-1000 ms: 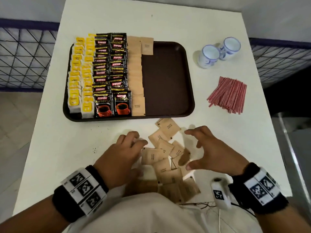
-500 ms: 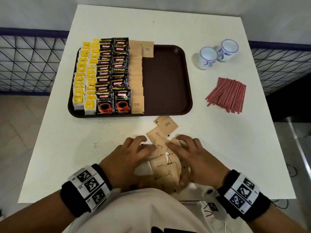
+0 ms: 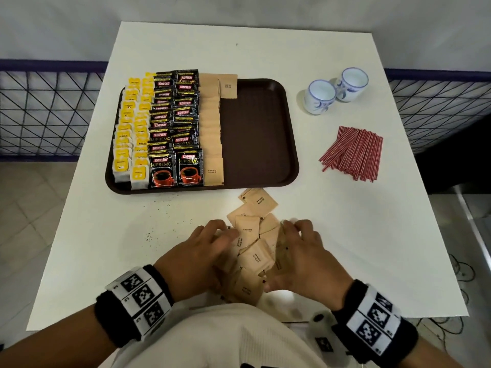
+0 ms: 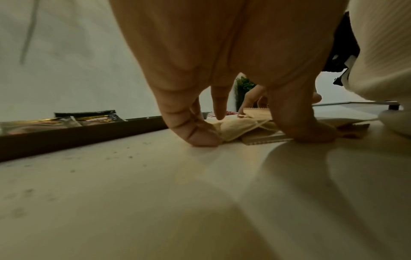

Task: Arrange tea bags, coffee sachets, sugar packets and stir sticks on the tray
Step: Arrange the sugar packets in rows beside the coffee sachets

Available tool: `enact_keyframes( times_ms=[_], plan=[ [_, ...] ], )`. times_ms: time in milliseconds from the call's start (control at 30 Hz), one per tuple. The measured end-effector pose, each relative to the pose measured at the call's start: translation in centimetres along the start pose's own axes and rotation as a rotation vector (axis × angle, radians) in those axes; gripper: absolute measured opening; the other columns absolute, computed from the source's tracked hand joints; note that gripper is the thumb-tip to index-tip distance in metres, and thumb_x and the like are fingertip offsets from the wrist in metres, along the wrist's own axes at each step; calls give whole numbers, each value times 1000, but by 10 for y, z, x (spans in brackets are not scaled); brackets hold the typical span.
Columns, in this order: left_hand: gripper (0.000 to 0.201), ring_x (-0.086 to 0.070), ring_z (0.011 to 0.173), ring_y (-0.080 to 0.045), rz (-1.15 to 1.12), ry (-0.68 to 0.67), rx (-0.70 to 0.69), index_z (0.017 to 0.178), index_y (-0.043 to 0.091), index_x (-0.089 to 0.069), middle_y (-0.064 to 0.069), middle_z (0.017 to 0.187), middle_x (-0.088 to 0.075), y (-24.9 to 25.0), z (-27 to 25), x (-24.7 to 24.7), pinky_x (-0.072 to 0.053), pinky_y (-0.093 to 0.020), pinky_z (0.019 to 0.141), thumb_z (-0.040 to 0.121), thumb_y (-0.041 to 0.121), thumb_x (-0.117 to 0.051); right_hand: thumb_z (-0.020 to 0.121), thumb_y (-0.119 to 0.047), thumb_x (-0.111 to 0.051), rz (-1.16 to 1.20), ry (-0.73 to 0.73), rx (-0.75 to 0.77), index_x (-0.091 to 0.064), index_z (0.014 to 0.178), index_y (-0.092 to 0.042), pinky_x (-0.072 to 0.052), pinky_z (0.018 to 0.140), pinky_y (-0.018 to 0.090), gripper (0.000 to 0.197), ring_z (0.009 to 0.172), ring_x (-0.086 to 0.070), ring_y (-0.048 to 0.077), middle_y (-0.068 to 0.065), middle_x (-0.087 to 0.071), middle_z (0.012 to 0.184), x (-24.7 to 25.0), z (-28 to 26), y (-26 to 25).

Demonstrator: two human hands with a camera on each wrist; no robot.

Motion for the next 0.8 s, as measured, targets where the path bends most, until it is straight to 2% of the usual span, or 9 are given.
enact_keyframes(
  times_ms=[67,167,233,467,567,633,667,733,800],
  plan=[
    [105,-41,133,-20,-56,11,0,158,28,-16,2,154,-17,4,7,-1,-46,-20,92,77,28,-82,55,-63,-85,-9,23,3,-17,149,-21,-50,89,30,124,125,-32,21,-2,-16,141,-7,4,-9],
    [98,-58,112,-22,-90,33,5,159,23,-17,-3,153,-19,9,14,0,-42,-13,75,81,16,-76,60,-52,-87,-9,48,5,-24,145,-22,-51,85,30,110,123,-35,24,-1,-17,139,-11,8,-18],
    [92,-61,103,-21,-103,49,2,158,23,-21,-3,151,-21,11,17,3,-39,-11,72,84,16,-74,62,-45,-88,20,64,-7,-30,141,-21,-52,83,31,100,120,-37,24,0,-21,136,-12,10,-20],
    [83,-56,117,-19,-150,48,11,158,27,-18,0,153,-14,14,18,3,-32,-8,87,92,31,-68,72,-28,-83,154,110,-75,-39,126,-17,-49,84,32,71,111,-41,21,-1,-31,125,-11,13,-20],
    [79,-56,118,-20,-178,67,39,159,26,-19,0,153,-14,13,18,5,-36,-11,92,94,33,-65,76,-20,-77,234,123,-58,-41,117,-20,-45,74,24,54,103,-49,20,-2,-40,115,-10,14,-22],
    [84,-54,121,-21,-183,66,46,159,25,-16,-1,153,-13,13,17,5,-40,-18,100,92,36,-66,78,-18,-74,305,115,-47,-44,120,-21,-41,68,14,52,98,-53,16,-3,-48,115,-9,16,-22],
    [88,-54,122,-21,-177,61,50,160,24,-14,-1,153,-12,14,17,4,-41,-19,101,91,37,-68,78,-18,-74,343,106,-47,-44,127,-21,-41,70,11,57,100,-56,15,-4,-53,118,-8,16,-23],
    [91,-53,121,-21,-167,56,60,161,22,-9,-2,153,-11,13,18,4,-41,-18,98,91,36,-67,77,-19,-76,410,84,-50,-45,136,-22,-46,82,16,67,108,-59,15,-5,-59,122,-5,18,-23],
    [92,-53,120,-21,-163,52,72,161,22,-4,-2,154,-9,14,18,5,-38,-14,92,93,34,-64,78,-18,-78,462,61,-45,-56,122,-25,-51,82,20,50,101,-63,14,-8,-65,111,-3,21,-24]
  ],
)
Point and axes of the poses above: each hand's wrist, its own z-axis towards the middle knuckle, its own x-axis out of the back of the hand, y = z × x, the point moved 9 cm from there along z, towards the middle knuckle
